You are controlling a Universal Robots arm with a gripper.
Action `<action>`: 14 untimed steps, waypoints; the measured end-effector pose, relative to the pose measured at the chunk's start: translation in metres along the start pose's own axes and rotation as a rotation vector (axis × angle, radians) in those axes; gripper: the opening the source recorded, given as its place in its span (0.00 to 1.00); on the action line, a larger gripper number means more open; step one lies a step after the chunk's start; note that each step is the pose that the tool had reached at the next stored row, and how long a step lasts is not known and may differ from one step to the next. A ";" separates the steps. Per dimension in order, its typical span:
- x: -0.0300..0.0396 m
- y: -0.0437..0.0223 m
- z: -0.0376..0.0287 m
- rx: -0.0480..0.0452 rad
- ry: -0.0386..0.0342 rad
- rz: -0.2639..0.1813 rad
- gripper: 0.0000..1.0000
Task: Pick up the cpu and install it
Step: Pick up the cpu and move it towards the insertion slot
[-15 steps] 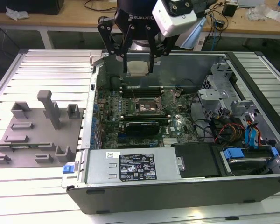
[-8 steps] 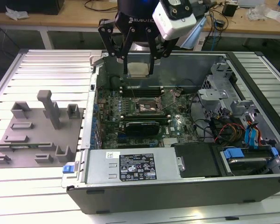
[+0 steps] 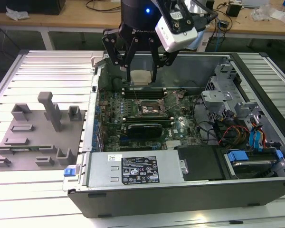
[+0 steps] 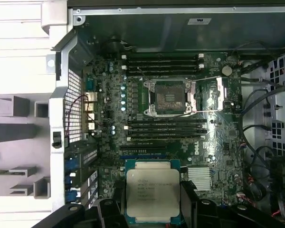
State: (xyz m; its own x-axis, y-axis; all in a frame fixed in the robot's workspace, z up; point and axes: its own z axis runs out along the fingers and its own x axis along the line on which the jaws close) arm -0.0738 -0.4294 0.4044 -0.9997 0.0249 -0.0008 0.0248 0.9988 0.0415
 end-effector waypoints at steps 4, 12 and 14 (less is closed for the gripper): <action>-0.0022 0.0002 0.0071 -0.0001 0.0013 0.000 0.54; -0.0206 0.0069 0.0273 0.0002 0.0120 0.000 0.54; -0.0241 0.0088 0.0319 0.0004 0.0155 0.001 0.54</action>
State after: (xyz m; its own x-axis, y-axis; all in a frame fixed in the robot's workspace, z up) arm -0.0494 -0.4199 0.3729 -0.9996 0.0248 0.0148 0.0254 0.9988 0.0410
